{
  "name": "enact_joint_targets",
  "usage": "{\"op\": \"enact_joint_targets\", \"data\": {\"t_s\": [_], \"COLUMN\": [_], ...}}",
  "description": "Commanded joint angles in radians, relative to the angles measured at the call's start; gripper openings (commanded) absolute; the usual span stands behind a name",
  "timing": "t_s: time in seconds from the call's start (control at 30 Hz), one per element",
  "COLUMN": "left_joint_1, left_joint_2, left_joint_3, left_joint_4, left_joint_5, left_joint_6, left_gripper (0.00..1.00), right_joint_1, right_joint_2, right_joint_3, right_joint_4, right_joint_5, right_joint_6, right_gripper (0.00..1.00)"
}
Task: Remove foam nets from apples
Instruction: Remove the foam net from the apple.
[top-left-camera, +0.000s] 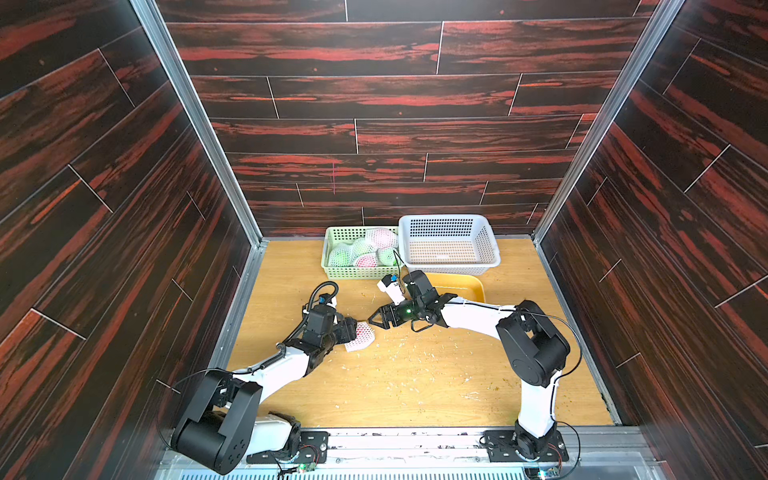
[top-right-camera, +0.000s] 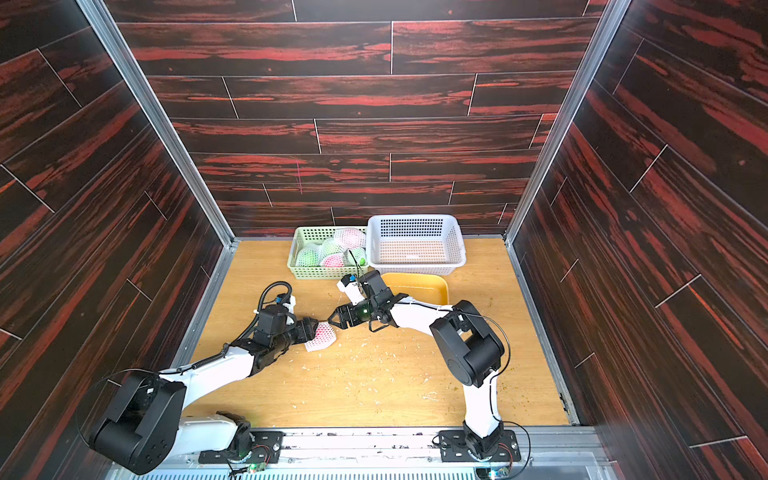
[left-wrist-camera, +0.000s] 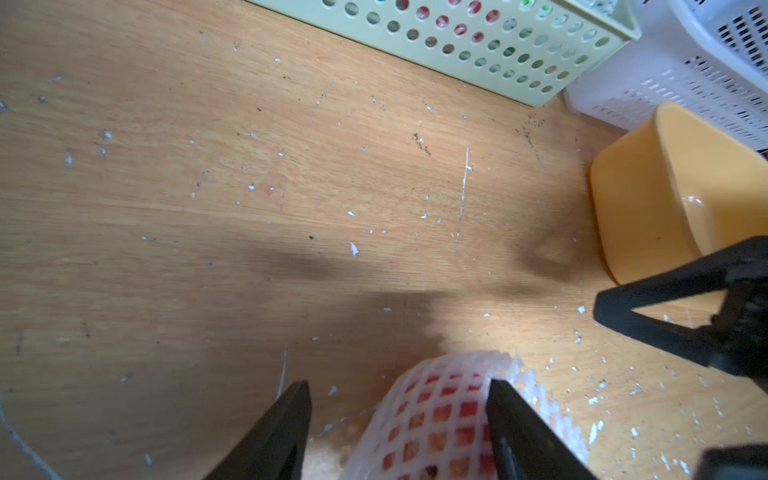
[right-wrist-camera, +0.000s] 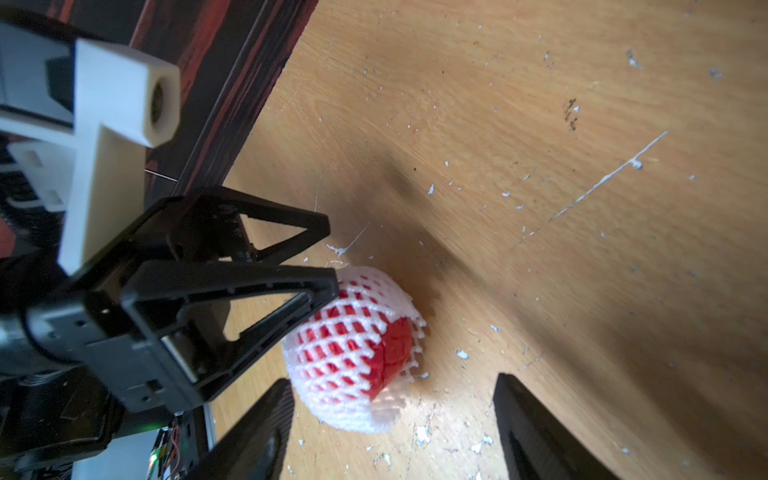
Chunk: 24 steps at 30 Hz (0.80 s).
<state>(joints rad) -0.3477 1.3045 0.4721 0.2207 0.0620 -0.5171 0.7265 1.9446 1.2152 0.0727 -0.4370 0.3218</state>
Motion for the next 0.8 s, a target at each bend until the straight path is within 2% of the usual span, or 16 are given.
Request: {"op": "enact_joint_targets", "data": {"t_s": [0.0, 0.2, 0.3, 0.43, 0.6, 0.77], "left_joint_1": [0.001, 0.024, 0.062, 0.123, 0.122, 0.102], "left_joint_2": [-0.083, -0.189, -0.195, -0.114, -0.012, 0.082], "left_joint_3": [-0.036, -0.086, -0.116, -0.141, -0.108, -0.093], "left_joint_4": [-0.029, -0.018, 0.023, 0.118, 0.183, 0.266], "left_joint_5": [0.002, 0.044, 0.094, 0.208, 0.305, 0.344], "left_joint_6": [-0.065, -0.150, -0.184, -0.233, -0.198, -0.217], "left_gripper": [0.72, 0.80, 0.81, 0.81, 0.76, 0.73], "right_joint_1": [0.001, -0.016, -0.017, -0.016, -0.019, -0.022], "right_joint_2": [-0.062, -0.149, -0.159, -0.190, -0.223, -0.227], "right_joint_3": [-0.047, -0.126, -0.130, -0.169, -0.210, -0.211], "right_joint_4": [0.066, 0.172, 0.173, 0.221, 0.254, 0.245], "right_joint_5": [0.009, 0.022, 0.051, 0.079, 0.164, 0.187], "right_joint_6": [-0.015, -0.039, -0.044, -0.043, -0.049, -0.067], "right_gripper": [0.79, 0.80, 0.80, 0.80, 0.80, 0.80]}}
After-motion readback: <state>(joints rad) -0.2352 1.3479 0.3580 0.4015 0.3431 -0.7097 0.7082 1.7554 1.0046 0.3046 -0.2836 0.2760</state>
